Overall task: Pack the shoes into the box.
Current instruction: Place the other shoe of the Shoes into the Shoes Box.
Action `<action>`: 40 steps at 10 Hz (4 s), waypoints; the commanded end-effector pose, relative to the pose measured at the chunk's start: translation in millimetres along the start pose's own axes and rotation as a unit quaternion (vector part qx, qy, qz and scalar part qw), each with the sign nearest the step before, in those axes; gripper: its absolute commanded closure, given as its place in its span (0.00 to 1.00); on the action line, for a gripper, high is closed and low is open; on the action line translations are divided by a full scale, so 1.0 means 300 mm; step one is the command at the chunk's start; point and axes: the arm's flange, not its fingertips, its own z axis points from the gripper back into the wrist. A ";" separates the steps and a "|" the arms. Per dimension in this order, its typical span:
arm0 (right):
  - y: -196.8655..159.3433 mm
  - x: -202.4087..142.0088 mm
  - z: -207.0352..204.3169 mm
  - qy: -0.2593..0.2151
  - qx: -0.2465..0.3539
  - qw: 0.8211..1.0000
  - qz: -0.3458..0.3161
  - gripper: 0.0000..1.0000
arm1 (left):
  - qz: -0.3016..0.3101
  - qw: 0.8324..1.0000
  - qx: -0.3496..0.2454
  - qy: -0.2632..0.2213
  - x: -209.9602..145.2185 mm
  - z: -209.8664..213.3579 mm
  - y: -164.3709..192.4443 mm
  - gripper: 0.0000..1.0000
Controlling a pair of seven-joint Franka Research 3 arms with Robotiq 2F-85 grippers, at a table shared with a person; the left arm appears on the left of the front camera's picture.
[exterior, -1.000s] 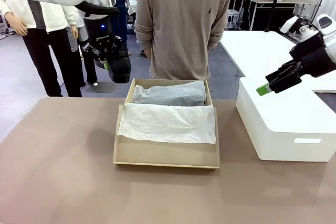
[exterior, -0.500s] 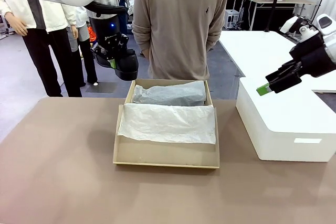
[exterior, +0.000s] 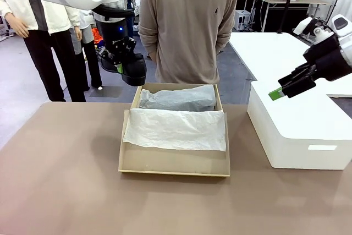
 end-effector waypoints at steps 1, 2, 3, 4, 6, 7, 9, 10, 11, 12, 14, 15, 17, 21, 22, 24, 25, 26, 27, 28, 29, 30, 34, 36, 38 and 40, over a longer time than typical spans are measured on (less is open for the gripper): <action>-0.012 -0.001 -0.001 -0.012 0.008 1.000 0.010 0.00 | 0.065 0.997 -0.001 -0.037 -0.107 0.009 -0.061 1.00; -0.012 -0.001 -0.001 -0.012 0.008 1.000 0.010 0.00 | 0.099 0.994 0.002 -0.049 -0.150 0.007 -0.086 1.00; -0.012 -0.001 -0.001 -0.012 0.008 1.000 0.010 0.00 | 0.128 0.991 0.004 -0.046 -0.191 0.005 -0.112 1.00; -0.012 -0.001 -0.001 -0.012 0.008 1.000 0.010 0.00 | 0.144 0.989 0.000 -0.034 -0.232 -0.004 -0.139 1.00; -0.012 -0.001 -0.001 -0.012 0.008 1.000 0.010 0.00 | 0.178 0.984 0.003 -0.012 -0.296 -0.032 -0.207 1.00; -0.012 -0.001 -0.001 -0.012 0.008 1.000 0.010 0.00 | 0.191 0.982 0.008 0.000 -0.318 -0.046 -0.241 1.00; -0.012 -0.001 -0.001 -0.012 0.008 1.000 0.010 0.00 | 0.207 0.978 0.012 0.017 -0.349 -0.071 -0.307 1.00; -0.012 -0.001 -0.001 -0.012 0.008 1.000 0.010 0.00 | 0.220 0.975 0.019 0.018 -0.361 -0.086 -0.336 1.00; -0.012 -0.001 -0.001 -0.012 0.008 1.000 0.010 0.00 | 0.230 0.973 0.028 0.020 -0.370 -0.097 -0.351 1.00; -0.012 -0.001 -0.001 -0.012 0.008 1.000 0.010 0.00 | 0.234 0.972 0.027 0.024 -0.371 -0.097 -0.352 1.00; -0.012 -0.001 -0.001 -0.012 0.008 1.000 0.010 0.00 | 0.202 0.979 0.016 0.022 -0.376 -0.133 -0.336 1.00; -0.012 -0.001 -0.001 -0.012 0.008 1.000 0.010 0.00 | 0.202 0.979 0.016 0.022 -0.376 -0.133 -0.336 1.00; -0.012 -0.001 -0.001 -0.012 0.008 1.000 0.010 0.00 | 0.202 0.979 0.016 0.022 -0.376 -0.133 -0.336 1.00; -0.012 -0.001 -0.001 -0.012 0.008 1.000 0.010 0.00 | 0.251 0.967 0.024 0.020 -0.432 -0.132 -0.374 1.00; -0.012 -0.001 -0.001 -0.012 0.008 1.000 0.010 0.00 | 0.262 0.965 0.020 0.020 -0.454 -0.128 -0.393 1.00; -0.012 -0.001 -0.001 -0.012 0.008 1.000 0.010 0.00 | 0.278 0.960 0.022 0.013 -0.504 -0.139 -0.431 1.00; -0.012 -0.001 -0.001 -0.012 0.008 1.000 0.010 0.00 | 0.280 0.960 0.021 0.006 -0.532 -0.150 -0.447 1.00; -0.012 -0.001 -0.001 -0.012 0.008 1.000 0.010 0.00 | 0.282 0.959 0.020 -0.002 -0.558 -0.165 -0.461 1.00; -0.012 -0.001 -0.001 -0.012 0.008 1.000 0.010 0.00 | 0.289 0.957 0.025 -0.007 -0.580 -0.182 -0.467 1.00; -0.012 -0.001 -0.001 -0.012 0.008 1.000 0.010 0.00 | 0.299 0.954 0.025 -0.015 -0.594 -0.194 -0.465 1.00; -0.012 -0.001 -0.001 -0.012 0.008 1.000 0.010 0.00 | 0.308 0.951 0.023 -0.015 -0.605 -0.209 -0.462 1.00; -0.012 -0.001 -0.001 -0.012 0.008 1.000 0.010 0.00 | 0.316 0.948 0.026 -0.009 -0.616 -0.226 -0.457 1.00; -0.012 -0.001 -0.001 -0.012 0.008 1.000 0.010 0.00 | 0.332 0.943 0.017 -0.022 -0.629 -0.295 -0.460 1.00; -0.012 -0.001 -0.001 -0.012 0.008 1.000 0.010 0.00 | 0.325 0.945 0.019 -0.017 -0.628 -0.333 -0.473 1.00; -0.012 -0.001 -0.001 -0.012 0.008 1.000 0.010 0.00 | 0.328 0.944 0.020 -0.018 -0.622 -0.364 -0.487 1.00; -0.012 -0.001 -0.001 -0.012 0.008 1.000 0.010 0.00 | 0.346 0.938 0.021 -0.021 -0.618 -0.383 -0.494 1.00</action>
